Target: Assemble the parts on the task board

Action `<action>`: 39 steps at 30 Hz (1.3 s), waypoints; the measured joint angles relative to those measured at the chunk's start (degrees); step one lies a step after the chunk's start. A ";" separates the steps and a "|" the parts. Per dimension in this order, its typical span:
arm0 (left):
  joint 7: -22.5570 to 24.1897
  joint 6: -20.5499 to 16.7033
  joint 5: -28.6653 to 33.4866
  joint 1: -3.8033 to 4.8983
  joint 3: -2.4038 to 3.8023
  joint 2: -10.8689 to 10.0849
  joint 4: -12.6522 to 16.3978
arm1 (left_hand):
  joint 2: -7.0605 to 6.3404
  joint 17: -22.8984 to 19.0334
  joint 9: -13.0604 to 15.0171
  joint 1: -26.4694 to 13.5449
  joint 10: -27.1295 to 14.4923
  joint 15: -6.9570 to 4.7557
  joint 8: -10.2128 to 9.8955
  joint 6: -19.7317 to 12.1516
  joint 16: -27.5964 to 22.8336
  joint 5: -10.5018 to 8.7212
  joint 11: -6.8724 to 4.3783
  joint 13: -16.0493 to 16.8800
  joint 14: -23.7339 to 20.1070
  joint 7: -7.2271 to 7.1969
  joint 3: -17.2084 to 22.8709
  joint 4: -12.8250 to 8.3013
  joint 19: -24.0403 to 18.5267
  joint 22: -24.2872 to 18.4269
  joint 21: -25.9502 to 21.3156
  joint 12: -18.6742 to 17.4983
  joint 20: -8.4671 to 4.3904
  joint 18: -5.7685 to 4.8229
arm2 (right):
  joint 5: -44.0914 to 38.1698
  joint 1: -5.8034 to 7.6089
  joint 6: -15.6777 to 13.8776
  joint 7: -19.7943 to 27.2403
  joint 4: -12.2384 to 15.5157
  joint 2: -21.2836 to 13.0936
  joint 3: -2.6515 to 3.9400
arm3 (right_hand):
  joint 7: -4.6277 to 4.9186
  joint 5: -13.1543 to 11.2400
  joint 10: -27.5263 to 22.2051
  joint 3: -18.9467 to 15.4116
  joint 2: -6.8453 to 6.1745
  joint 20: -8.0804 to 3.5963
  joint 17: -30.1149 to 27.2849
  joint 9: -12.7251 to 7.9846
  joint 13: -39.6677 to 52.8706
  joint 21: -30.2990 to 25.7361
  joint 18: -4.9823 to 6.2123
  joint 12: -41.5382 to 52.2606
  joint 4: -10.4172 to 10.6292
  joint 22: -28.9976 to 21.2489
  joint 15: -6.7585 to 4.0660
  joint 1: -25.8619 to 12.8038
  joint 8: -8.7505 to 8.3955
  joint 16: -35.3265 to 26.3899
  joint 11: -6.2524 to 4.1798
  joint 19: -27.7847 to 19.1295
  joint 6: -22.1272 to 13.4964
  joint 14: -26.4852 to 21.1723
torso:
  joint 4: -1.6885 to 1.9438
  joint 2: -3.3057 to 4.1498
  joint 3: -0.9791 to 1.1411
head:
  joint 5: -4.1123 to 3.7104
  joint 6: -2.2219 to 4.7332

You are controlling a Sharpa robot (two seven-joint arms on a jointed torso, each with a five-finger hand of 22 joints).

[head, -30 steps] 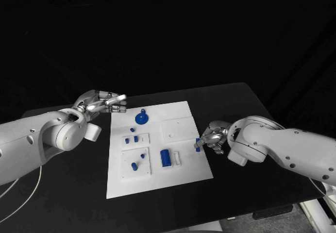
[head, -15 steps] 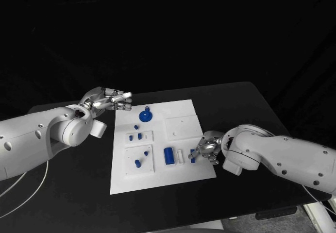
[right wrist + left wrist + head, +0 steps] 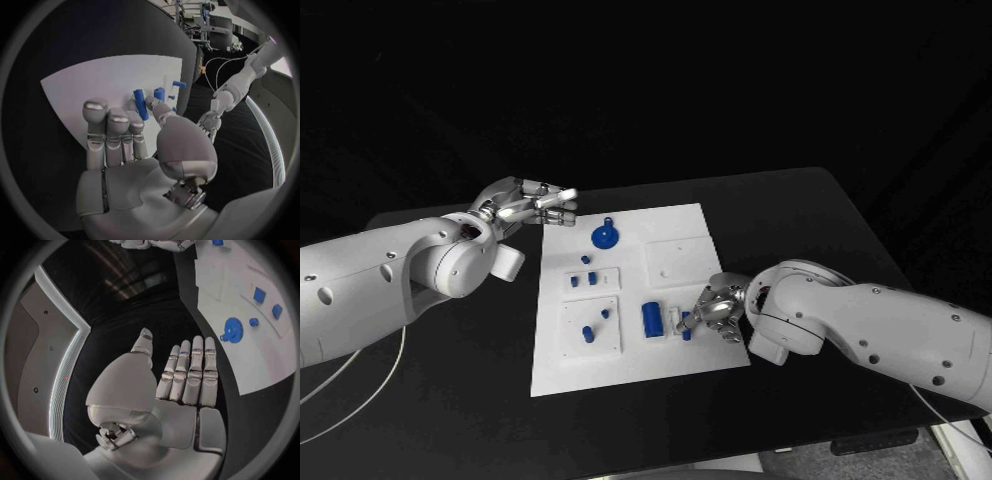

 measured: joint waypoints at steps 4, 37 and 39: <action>-0.04 0.05 -0.02 0.00 0.00 0.02 0.00 | 0.00 0.00 0.00 0.00 0.00 0.00 0.00 0.00 0.00 0.00 0.00 0.00 0.00 0.00 0.00 0.00 0.00 0.00 0.00 0.00 0.00 0.00 | -0.20 0.00 0.02 0.00 -0.25 0.38 -0.01 | 0.00 -0.19 0.00 -0.17 0.13 0.00 0.00 0.01 0.00 0.00 -0.01 0.00 0.17 0.00 0.00 0.13 0.00 0.00 0.00 0.00 0.00 0.00 | -0.05 -0.03 0.00 | 0.31 -0.08; -0.35 0.12 -0.22 0.03 -0.02 -0.50 0.26 | 0.00 0.00 0.00 0.00 -0.21 0.00 0.00 0.00 0.00 0.00 0.21 0.00 0.00 0.00 0.17 0.17 0.00 0.00 0.00 0.00 0.00 0.00 | -1.45 1.74 2.29 -0.17 -3.67 3.01 -0.02 | -0.16 -2.72 -0.02 -1.54 0.23 -0.13 0.01 -0.06 -0.17 0.00 -0.06 -0.22 1.24 -0.22 0.02 0.23 -0.35 -0.22 0.01 0.13 0.54 -0.01 | 0.04 0.03 -0.02 | 1.53 -0.23; -0.35 0.13 -0.23 0.04 -0.02 -0.52 0.27 | 0.00 0.00 0.00 0.00 -0.21 0.00 0.00 0.00 0.00 0.00 0.21 0.00 0.00 0.00 0.16 0.17 0.00 0.00 0.00 0.00 0.00 0.00 | -1.54 1.83 2.50 -0.21 -3.82 3.13 -0.02 | -0.16 -3.38 -0.02 -1.72 0.35 -0.13 0.01 -0.04 -0.17 0.00 -0.05 -0.22 1.41 -0.28 0.02 0.10 -0.36 -0.46 0.01 0.13 0.54 -0.01 | 0.02 0.03 -0.02 | 1.58 -0.21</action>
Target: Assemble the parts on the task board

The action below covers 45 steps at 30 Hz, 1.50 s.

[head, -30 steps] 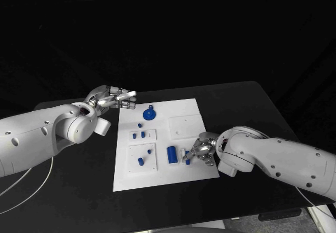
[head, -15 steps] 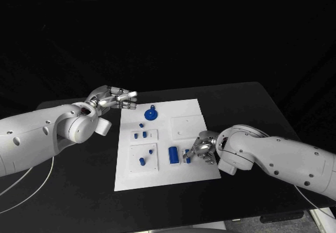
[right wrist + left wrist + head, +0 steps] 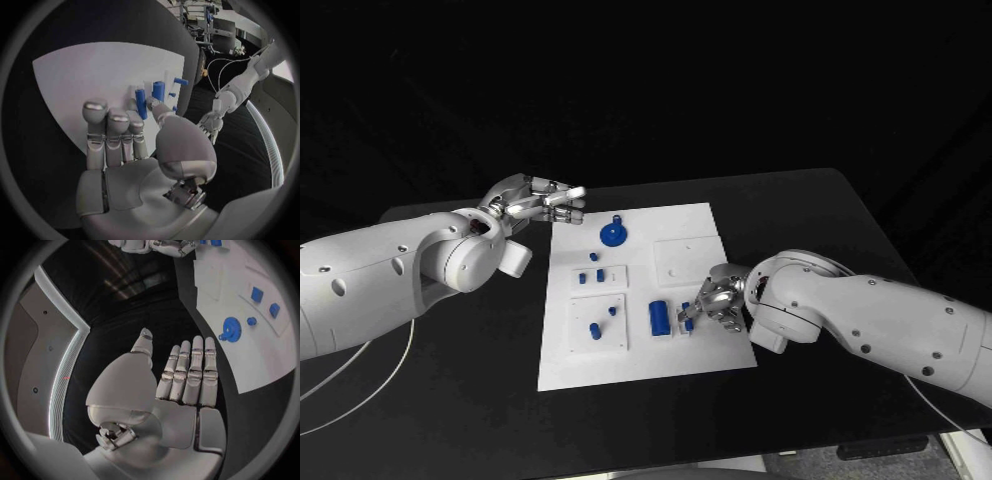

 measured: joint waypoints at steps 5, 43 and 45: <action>-0.01 0.02 -0.01 0.01 0.00 -0.02 0.02 | 0.00 0.00 0.00 0.00 0.00 0.00 0.00 0.00 0.00 0.00 0.00 0.00 0.00 0.00 0.00 0.00 0.00 0.00 0.00 0.00 0.00 0.00 | -0.14 0.25 0.94 -0.13 -0.44 0.29 0.02 | 0.00 -1.14 -0.11 -0.49 0.13 0.00 0.00 0.05 -0.09 0.00 0.00 -0.23 0.49 0.00 0.00 -0.13 0.00 -0.04 -0.12 0.00 0.00 0.00 | -0.04 -0.02 0.00 | 0.05 -0.05; -0.02 0.16 -0.11 0.03 0.01 -0.07 0.08 | 0.00 0.00 0.00 0.00 0.00 0.00 0.00 0.00 0.00 0.00 0.00 0.00 0.00 0.00 0.00 0.00 0.00 0.00 0.00 0.00 0.00 0.00 | -2.97 0.52 3.76 -0.51 -0.79 1.16 0.13 | -0.11 -3.49 -0.19 -2.32 0.42 0.01 0.01 0.21 -0.30 -0.24 -0.01 -0.44 2.63 -0.04 -0.19 0.18 0.46 -0.26 -0.20 -0.01 0.30 0.20 | -0.04 -0.07 0.02 | 0.49 -0.72; -0.04 0.16 -0.13 0.03 0.01 -0.07 0.08 | 0.00 0.00 0.00 0.00 0.00 0.00 0.00 0.00 0.00 0.00 0.00 0.00 0.00 0.00 0.00 0.00 0.00 0.00 0.00 0.00 0.00 0.00 | -3.11 0.52 3.75 -0.51 -0.77 1.17 0.13 | -0.17 -3.49 -0.19 -2.41 0.15 0.01 0.00 0.21 -0.30 -0.23 -0.01 -0.44 3.20 -0.15 -0.19 0.44 0.29 -0.26 -0.20 -0.01 0.38 0.20 | -0.04 -0.07 0.02 | 0.58 -0.76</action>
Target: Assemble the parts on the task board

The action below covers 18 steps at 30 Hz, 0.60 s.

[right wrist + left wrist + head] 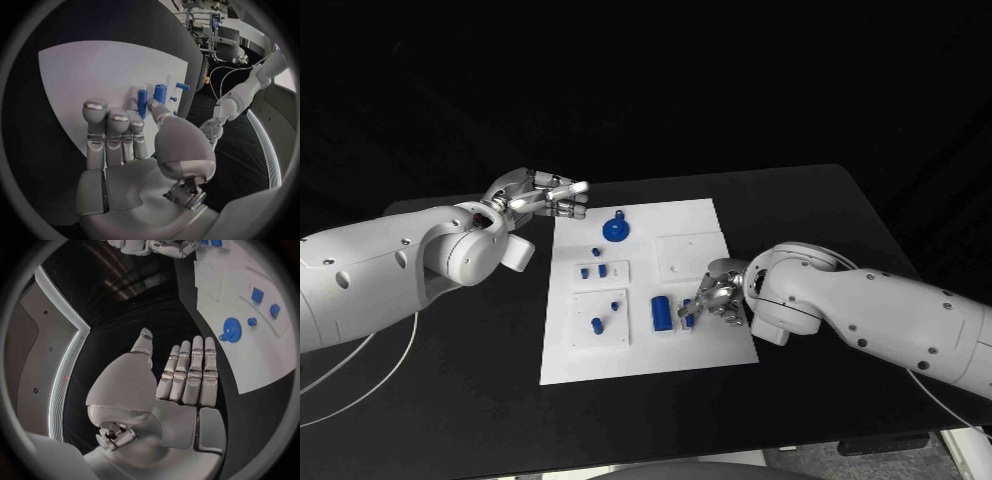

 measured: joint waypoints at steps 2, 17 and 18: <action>-0.01 0.00 -0.01 0.00 0.00 0.00 0.00 | 0.00 0.00 0.00 0.00 0.00 0.00 0.00 0.00 0.00 0.00 0.00 0.00 0.00 0.00 0.00 0.00 0.00 0.00 0.00 0.00 0.00 0.00 | -0.14 0.00 -0.01 0.00 0.02 0.02 0.00 | -0.01 0.00 0.00 -0.06 -0.14 0.00 -0.02 0.00 -0.05 0.00 0.00 0.00 0.23 -0.03 0.00 0.14 -0.01 0.00 0.00 0.00 0.02 0.00 | -0.03 0.00 0.02 | 0.07 -0.03; -0.04 0.01 -0.09 0.00 0.00 0.00 -0.06 | 0.00 0.00 0.00 0.00 0.00 0.00 0.00 0.00 0.00 0.00 0.00 0.00 0.00 0.00 0.00 0.00 0.00 0.00 0.00 0.00 0.00 0.00 | -0.58 -0.02 -0.01 0.00 0.14 0.00 -0.02 | -0.01 0.00 0.00 -0.06 -0.20 0.00 -0.26 -0.07 -0.12 -0.25 0.00 -0.08 0.23 -0.08 0.00 0.20 -0.02 -0.23 0.00 0.00 0.20 0.00 | -0.04 0.00 0.04 | 0.27 -0.49; -0.04 0.01 -0.10 0.00 0.00 0.00 -0.08 | 0.00 0.00 0.00 0.00 0.00 0.00 0.00 0.00 0.00 0.00 0.00 0.00 0.00 0.00 0.00 0.00 0.00 0.00 0.00 0.00 0.00 0.00 | -0.59 -0.02 0.00 0.00 0.15 0.00 -0.02 | -0.01 0.00 0.00 -0.06 -0.20 0.00 -0.28 -0.07 -0.17 -0.25 0.00 -0.27 0.23 -0.11 0.01 0.20 -0.02 -0.23 0.00 0.00 0.20 0.00 | -0.03 0.00 0.04 | 0.29 -0.52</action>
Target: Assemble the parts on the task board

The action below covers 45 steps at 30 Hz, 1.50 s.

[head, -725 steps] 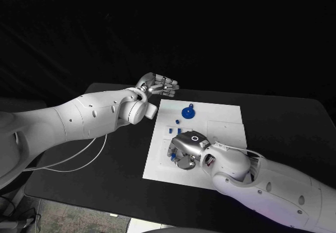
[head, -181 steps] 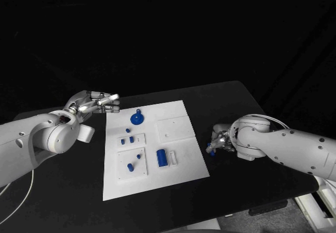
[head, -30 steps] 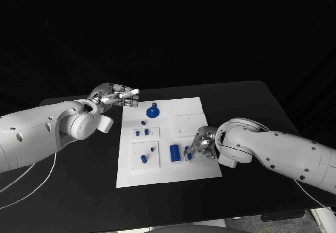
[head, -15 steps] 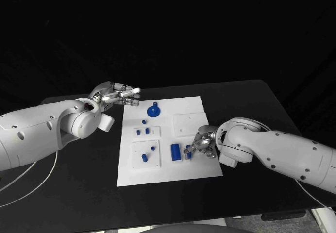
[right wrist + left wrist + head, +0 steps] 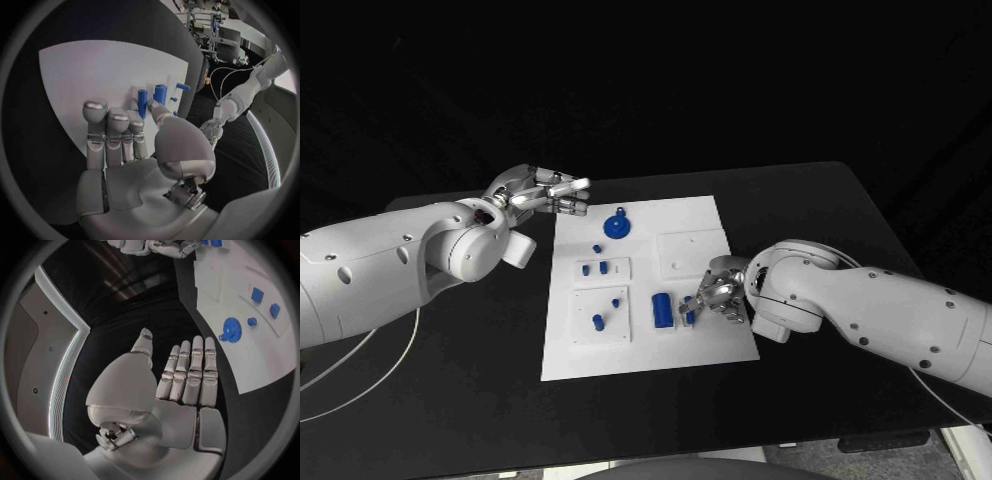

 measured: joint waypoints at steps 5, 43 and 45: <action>0.00 0.00 -0.11 0.01 0.00 -0.01 -0.20 | 0.00 0.00 0.00 0.00 0.00 0.00 0.00 0.00 0.00 0.00 0.00 0.00 0.00 0.00 0.00 0.00 0.00 0.00 0.00 0.00 0.00 0.00 | -0.11 0.00 0.01 0.00 0.07 -0.02 0.00 | -0.01 0.44 0.00 0.00 -0.22 0.00 0.00 0.00 0.00 0.00 0.00 0.00 0.00 -0.05 0.00 0.22 0.00 -0.22 0.00 0.00 0.01 0.00 | 0.03 0.00 0.00 | 0.01 -0.14; -0.10 0.34 -0.54 0.02 0.00 0.03 -0.47 | -0.30 0.00 0.00 0.30 0.00 0.22 0.00 0.00 0.00 0.00 0.00 0.00 -0.23 0.00 0.25 0.25 0.00 -0.03 0.00 0.00 0.00 0.00 | -0.32 -0.01 0.15 0.02 0.39 -0.23 0.00 | 0.59 -4.90 -0.21 -0.69 -1.89 0.00 -0.15 0.10 -0.34 -0.43 -0.01 -0.24 4.37 -0.24 0.01 1.12 0.09 -0.44 0.21 0.00 -0.60 -0.01 | 0.03 0.01 -0.02 | 0.17 -0.49; -0.11 0.35 -0.55 0.02 0.00 0.03 -0.47 | -0.30 0.00 0.00 0.30 0.00 0.22 0.00 0.00 0.00 0.00 0.00 0.00 -0.22 0.00 0.24 0.24 0.00 -0.03 0.00 0.00 0.00 0.00 | -0.32 -0.01 0.16 0.02 0.39 -0.23 0.00 | 0.59 -5.11 -0.21 -0.71 -1.89 0.00 -0.15 0.10 -0.39 -0.43 0.00 -0.24 4.50 -0.24 0.01 1.12 0.09 -0.44 0.21 0.00 -0.60 -0.01 | 0.03 0.01 -0.03 | 0.17 -0.53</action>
